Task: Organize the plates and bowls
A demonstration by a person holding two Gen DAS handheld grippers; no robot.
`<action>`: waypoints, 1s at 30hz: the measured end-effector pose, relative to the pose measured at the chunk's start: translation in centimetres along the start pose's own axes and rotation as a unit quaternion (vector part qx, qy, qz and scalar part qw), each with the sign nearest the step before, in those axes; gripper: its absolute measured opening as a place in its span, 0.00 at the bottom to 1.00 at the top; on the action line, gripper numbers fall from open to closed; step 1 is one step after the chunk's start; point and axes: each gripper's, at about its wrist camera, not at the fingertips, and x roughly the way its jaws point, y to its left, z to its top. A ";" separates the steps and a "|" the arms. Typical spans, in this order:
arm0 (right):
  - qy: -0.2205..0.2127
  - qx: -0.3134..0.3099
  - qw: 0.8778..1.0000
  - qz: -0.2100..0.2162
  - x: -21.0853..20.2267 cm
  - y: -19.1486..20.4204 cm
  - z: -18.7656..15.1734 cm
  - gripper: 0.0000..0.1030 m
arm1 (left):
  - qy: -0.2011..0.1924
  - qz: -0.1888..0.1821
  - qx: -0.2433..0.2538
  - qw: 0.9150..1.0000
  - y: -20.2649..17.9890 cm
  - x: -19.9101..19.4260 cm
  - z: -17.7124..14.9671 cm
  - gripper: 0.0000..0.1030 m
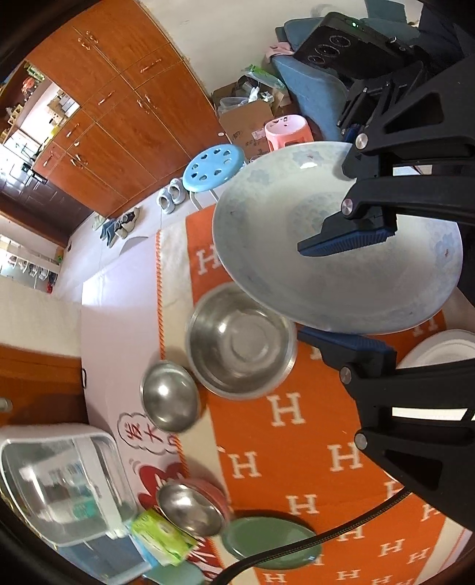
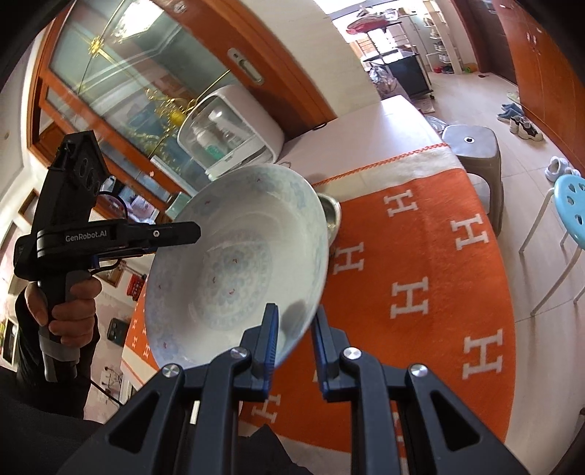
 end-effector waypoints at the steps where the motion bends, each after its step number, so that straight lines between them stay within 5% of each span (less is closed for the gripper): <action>1: 0.002 -0.006 1.000 0.000 0.0 0.4 -0.3 0.17 | -0.001 0.001 -0.002 1.000 0.2 -0.2 -0.4 0.37; 20: 0.059 -0.067 0.996 0.009 3.0 10.7 -6.0 0.17 | 0.002 0.014 -0.092 0.996 9.7 -5.1 -11.0 0.37; 30: 0.081 -0.076 0.994 0.007 4.8 15.7 -9.3 0.17 | 0.002 -0.011 -0.132 0.991 15.7 -7.0 -16.8 0.37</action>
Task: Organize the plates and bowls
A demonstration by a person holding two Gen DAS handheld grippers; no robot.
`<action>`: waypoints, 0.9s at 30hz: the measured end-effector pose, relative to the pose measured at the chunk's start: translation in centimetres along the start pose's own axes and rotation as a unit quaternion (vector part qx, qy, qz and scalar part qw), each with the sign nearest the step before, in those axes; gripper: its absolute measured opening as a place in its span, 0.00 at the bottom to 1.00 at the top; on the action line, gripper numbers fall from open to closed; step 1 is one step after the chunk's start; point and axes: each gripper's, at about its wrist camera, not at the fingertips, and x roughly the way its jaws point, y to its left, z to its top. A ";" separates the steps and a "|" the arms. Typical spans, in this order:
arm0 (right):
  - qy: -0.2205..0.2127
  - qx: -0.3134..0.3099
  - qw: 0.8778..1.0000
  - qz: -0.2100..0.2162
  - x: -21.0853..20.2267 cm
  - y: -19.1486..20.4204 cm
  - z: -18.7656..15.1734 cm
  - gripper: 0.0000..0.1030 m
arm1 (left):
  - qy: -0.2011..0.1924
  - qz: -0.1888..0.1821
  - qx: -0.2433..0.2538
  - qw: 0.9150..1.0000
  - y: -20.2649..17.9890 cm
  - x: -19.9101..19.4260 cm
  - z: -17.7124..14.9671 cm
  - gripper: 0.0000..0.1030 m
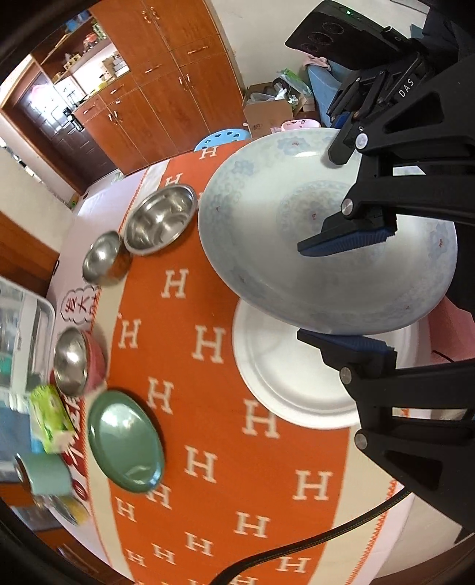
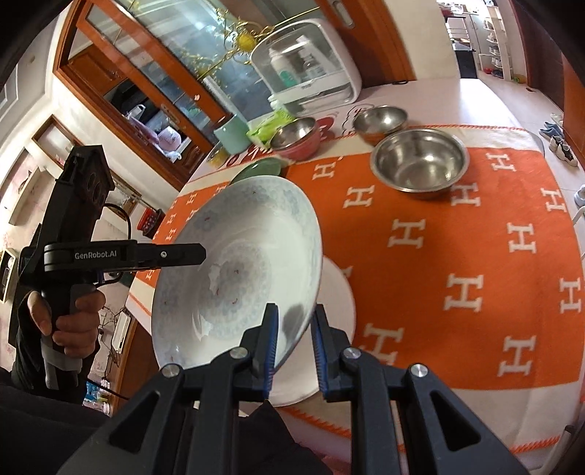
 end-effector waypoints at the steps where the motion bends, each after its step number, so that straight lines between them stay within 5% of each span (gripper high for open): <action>1: 0.003 0.000 1.000 -0.001 0.3 0.5 -0.2 0.17 | 0.002 -0.003 -0.006 1.000 0.9 -0.1 -0.5 0.37; 14: 0.031 0.012 0.998 -0.048 3.6 4.2 -2.6 0.17 | 0.033 -0.018 -0.016 0.999 6.0 1.0 -2.8 0.37; 27: 0.065 0.071 0.989 -0.109 7.3 3.3 -3.4 0.17 | 0.098 -0.027 0.004 0.995 7.7 5.9 -2.2 0.37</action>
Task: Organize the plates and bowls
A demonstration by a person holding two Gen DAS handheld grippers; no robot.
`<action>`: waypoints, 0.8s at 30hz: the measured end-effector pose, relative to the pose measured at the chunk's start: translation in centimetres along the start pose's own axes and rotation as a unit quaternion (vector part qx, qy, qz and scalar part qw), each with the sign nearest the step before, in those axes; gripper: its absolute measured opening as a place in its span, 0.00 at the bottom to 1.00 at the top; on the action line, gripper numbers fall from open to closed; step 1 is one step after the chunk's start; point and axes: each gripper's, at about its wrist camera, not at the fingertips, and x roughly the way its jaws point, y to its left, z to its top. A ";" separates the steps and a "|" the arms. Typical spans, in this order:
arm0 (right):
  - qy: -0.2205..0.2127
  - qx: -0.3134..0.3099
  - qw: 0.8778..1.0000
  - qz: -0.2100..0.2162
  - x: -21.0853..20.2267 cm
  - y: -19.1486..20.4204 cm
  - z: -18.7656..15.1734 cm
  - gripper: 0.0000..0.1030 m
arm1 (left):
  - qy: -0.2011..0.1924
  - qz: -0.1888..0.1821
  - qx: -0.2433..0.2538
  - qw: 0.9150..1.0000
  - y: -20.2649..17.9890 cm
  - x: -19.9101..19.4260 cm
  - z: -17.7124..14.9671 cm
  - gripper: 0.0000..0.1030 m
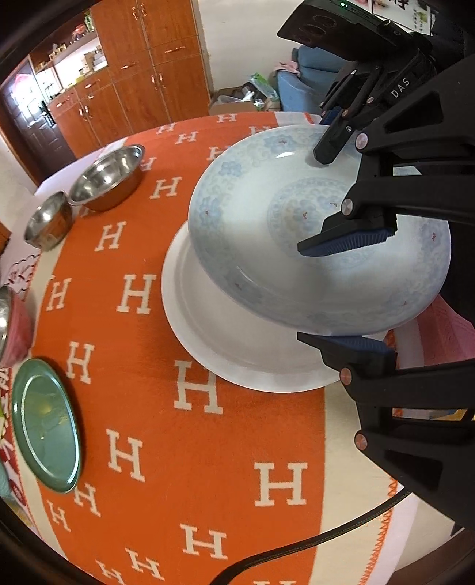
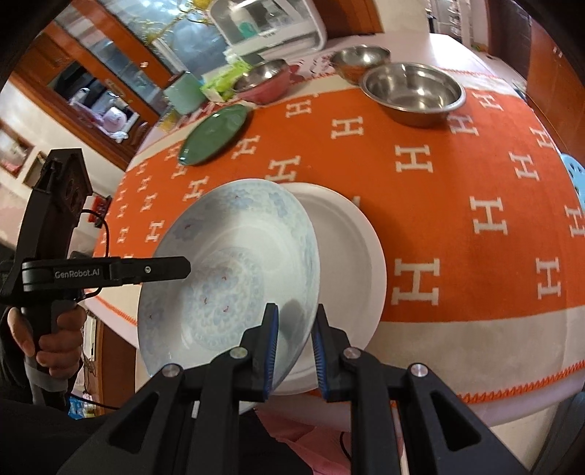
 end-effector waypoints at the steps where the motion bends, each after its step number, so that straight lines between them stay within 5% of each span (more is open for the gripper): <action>1: 0.002 0.003 1.000 -0.004 0.3 0.0 0.1 0.17 | 0.003 0.000 0.002 1.000 0.2 0.3 0.2 0.37; 18: 0.043 0.038 0.997 -0.056 5.5 -1.0 1.4 0.17 | 0.070 0.013 0.032 0.997 2.1 6.1 3.1 0.37; 24: 0.050 0.055 0.995 -0.072 6.7 -1.4 1.2 0.18 | 0.066 0.021 0.056 0.996 1.9 6.2 2.7 0.37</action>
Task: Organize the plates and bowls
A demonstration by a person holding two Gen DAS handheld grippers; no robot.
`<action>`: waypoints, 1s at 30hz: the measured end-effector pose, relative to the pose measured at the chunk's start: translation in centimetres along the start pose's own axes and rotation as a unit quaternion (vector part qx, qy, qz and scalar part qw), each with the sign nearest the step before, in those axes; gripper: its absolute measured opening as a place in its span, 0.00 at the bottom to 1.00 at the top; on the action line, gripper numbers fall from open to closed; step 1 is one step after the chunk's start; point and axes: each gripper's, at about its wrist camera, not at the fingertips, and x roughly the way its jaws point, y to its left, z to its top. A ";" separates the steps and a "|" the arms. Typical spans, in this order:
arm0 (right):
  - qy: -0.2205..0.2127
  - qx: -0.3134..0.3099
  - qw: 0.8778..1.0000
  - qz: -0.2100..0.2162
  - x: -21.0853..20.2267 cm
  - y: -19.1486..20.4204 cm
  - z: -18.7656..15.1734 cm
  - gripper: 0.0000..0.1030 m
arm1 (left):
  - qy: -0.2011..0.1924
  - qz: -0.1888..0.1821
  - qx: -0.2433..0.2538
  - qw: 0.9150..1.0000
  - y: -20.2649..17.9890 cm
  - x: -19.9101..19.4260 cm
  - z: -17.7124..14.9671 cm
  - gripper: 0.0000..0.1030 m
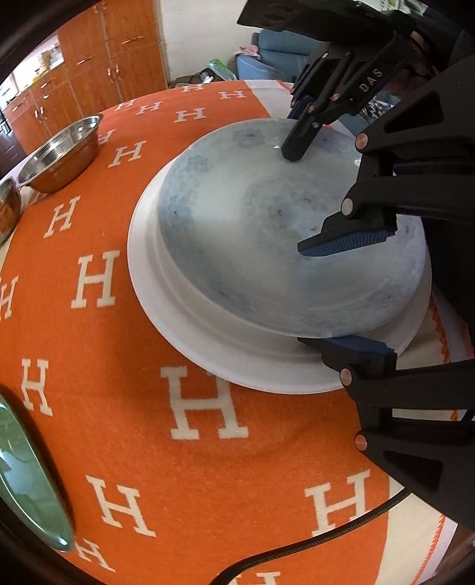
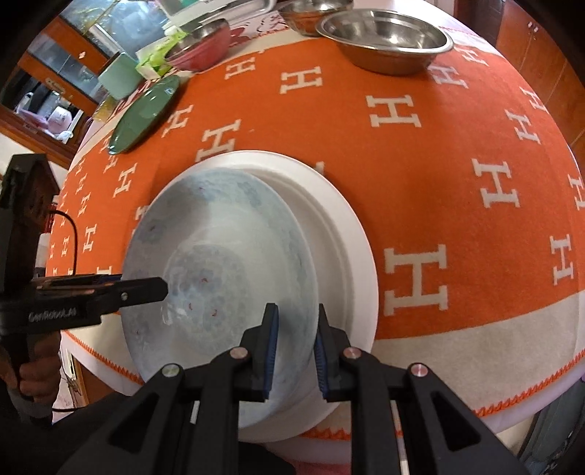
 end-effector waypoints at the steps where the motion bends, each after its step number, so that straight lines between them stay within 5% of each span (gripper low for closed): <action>1: 0.001 0.003 1.000 0.000 0.1 -0.1 0.0 0.19 | 0.000 0.001 0.002 1.000 0.0 -0.1 -0.1 0.37; 15: 0.011 0.009 1.000 -0.022 0.6 0.5 0.1 0.35 | -0.005 0.044 0.028 0.999 -2.0 0.2 -0.4 0.39; 22: -0.029 0.007 0.998 -0.052 -1.9 0.6 0.6 0.51 | -0.007 0.073 0.036 0.997 -3.2 -1.0 -0.6 0.43; 30: -0.072 0.014 0.995 -0.062 -5.0 0.3 -0.4 0.52 | -0.074 0.055 0.023 0.995 -4.0 -4.6 -2.0 0.57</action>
